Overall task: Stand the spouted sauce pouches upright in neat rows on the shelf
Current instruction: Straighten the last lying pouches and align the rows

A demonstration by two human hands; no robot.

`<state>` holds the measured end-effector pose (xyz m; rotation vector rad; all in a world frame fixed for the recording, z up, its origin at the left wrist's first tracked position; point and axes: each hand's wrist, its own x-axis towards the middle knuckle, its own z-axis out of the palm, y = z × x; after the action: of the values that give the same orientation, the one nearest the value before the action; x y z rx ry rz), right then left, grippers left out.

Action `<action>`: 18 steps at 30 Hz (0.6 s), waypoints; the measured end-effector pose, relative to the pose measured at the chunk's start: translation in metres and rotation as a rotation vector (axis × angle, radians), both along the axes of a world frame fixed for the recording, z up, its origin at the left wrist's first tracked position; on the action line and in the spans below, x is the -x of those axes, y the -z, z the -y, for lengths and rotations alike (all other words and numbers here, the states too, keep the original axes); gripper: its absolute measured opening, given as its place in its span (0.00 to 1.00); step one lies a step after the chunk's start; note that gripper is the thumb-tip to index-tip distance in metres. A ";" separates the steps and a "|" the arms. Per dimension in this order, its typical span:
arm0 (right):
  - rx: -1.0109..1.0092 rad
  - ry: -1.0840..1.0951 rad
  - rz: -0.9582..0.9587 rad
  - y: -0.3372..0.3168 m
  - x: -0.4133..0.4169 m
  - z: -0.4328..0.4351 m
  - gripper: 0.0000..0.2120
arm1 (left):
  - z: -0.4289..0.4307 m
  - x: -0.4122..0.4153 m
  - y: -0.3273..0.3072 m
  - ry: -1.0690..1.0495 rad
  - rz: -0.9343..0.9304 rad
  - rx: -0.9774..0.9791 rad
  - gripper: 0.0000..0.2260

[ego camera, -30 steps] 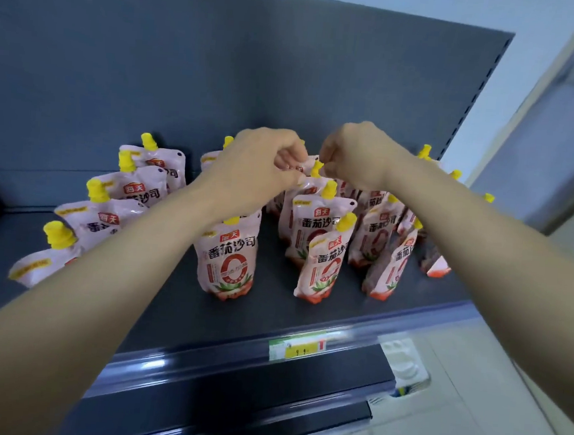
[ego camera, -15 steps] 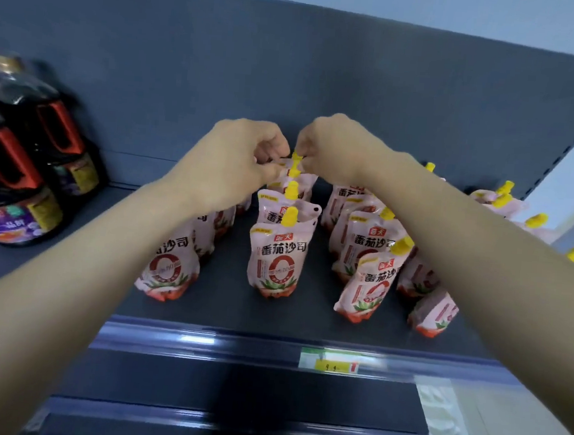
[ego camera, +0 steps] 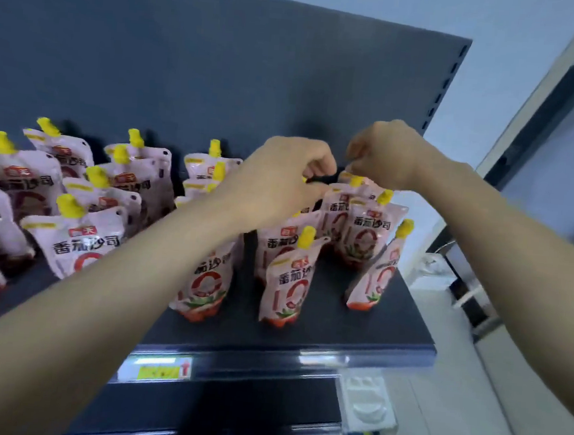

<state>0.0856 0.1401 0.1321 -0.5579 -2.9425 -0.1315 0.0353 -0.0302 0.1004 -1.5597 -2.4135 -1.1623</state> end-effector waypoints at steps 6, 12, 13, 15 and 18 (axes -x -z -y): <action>0.058 -0.047 0.036 0.013 -0.019 -0.049 0.13 | -0.036 -0.016 0.014 -0.019 0.039 0.165 0.10; 0.137 -0.133 0.035 0.022 -0.017 -0.055 0.14 | -0.032 -0.009 0.022 -0.031 0.109 0.395 0.14; 0.140 -0.134 0.035 0.022 -0.017 -0.055 0.14 | -0.030 -0.009 0.024 -0.025 0.099 0.465 0.14; 0.142 -0.127 0.049 0.024 -0.017 -0.054 0.14 | -0.028 -0.008 0.030 -0.023 0.053 0.564 0.11; 0.137 -0.114 0.067 0.026 -0.013 -0.052 0.15 | -0.029 -0.007 0.038 -0.017 0.014 0.614 0.08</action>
<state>0.0989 0.1916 0.1061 -0.4083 -3.0563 0.0651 0.0422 -0.0015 0.0628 -1.6407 -2.9592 -0.4315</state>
